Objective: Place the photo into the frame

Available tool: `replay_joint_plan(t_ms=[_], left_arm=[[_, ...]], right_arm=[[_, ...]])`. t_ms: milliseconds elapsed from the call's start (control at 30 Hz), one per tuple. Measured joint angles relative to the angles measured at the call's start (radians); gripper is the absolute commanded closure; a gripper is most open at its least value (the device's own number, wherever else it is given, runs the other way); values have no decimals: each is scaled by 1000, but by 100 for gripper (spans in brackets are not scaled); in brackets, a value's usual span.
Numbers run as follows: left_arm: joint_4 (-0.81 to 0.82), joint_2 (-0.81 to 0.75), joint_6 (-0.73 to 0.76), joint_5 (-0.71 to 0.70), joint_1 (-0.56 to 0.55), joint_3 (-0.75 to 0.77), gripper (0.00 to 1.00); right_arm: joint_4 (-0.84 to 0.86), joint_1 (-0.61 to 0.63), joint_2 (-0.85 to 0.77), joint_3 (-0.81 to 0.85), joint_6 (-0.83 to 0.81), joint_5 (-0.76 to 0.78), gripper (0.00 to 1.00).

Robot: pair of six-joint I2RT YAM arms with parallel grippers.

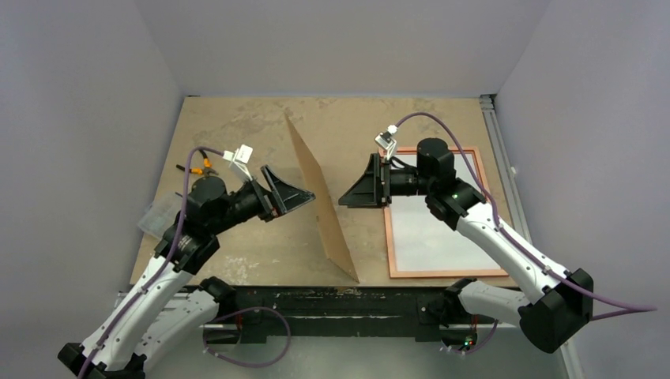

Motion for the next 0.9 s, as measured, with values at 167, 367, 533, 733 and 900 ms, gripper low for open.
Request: replay_joint_plan(t_ms=[167,367,533,733,900], left_arm=[[-69,29,10,-29,0,55,4],[-285,62,23,-158,2,81,30],[-439,59,27,-256,2,74,50],[-416,51,26,-302,2,-26,50],[-347,71,18,-319,3,-101,52]], right_arm=[[6,2,0,-2,1,4,11],[7,2,1,-18,0,5,11],[7,2,13,-25,0,5,11],[6,2,33,-29,-1,11,11],[3,2,37,-42,-13,19,11]])
